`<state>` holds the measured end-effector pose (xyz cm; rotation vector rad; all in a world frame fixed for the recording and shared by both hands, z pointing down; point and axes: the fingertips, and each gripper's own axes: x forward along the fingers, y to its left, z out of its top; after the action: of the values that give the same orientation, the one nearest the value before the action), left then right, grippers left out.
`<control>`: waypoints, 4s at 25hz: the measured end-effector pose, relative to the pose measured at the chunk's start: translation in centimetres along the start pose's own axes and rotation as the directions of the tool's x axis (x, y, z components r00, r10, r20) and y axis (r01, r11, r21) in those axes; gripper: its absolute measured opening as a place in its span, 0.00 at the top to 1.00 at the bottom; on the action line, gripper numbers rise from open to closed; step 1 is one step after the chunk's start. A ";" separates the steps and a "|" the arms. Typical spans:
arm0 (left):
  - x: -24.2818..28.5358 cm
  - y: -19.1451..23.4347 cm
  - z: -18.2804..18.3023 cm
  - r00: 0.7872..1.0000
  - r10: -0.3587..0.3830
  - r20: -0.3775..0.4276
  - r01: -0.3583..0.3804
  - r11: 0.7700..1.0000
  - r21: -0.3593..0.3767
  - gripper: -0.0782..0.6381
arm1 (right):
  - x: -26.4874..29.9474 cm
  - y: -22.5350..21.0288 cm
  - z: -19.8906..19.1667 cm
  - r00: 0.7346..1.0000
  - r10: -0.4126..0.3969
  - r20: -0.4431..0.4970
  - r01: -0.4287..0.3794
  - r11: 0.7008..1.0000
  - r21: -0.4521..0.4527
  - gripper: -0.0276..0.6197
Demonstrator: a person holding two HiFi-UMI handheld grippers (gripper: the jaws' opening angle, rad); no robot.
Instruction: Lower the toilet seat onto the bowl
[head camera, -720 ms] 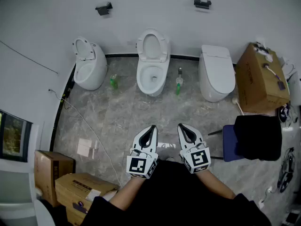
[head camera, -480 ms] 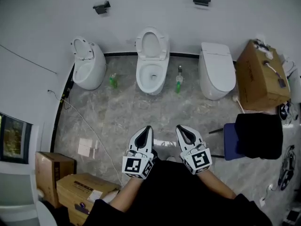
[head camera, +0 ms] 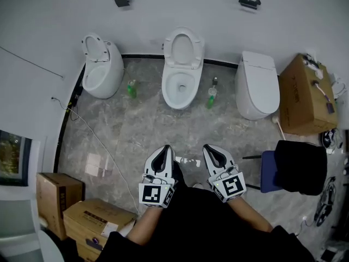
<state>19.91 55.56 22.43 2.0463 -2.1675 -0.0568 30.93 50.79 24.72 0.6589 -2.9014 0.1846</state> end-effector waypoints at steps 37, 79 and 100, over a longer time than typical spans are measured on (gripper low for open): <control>20.9 31.0 1.5 0.993 -0.103 -0.055 0.100 0.993 -0.059 0.87 | 34.5 -6.7 4.8 0.954 -0.245 -0.174 0.237 0.969 -0.067 0.91; 52.7 23.0 1.2 0.982 -0.035 -0.188 0.039 0.999 0.017 0.87 | 45.7 -40.1 5.4 0.989 -0.096 -0.113 0.104 0.992 0.068 0.91; 63.2 27.7 -3.4 0.976 -0.049 -0.212 0.043 0.999 -0.033 0.87 | 56.2 -48.3 3.0 0.968 -0.115 -0.221 0.133 0.989 0.070 0.91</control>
<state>-10.18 -5.32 35.27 1.9862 -1.9801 0.1207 1.66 -16.41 36.15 0.7797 -2.6469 0.3427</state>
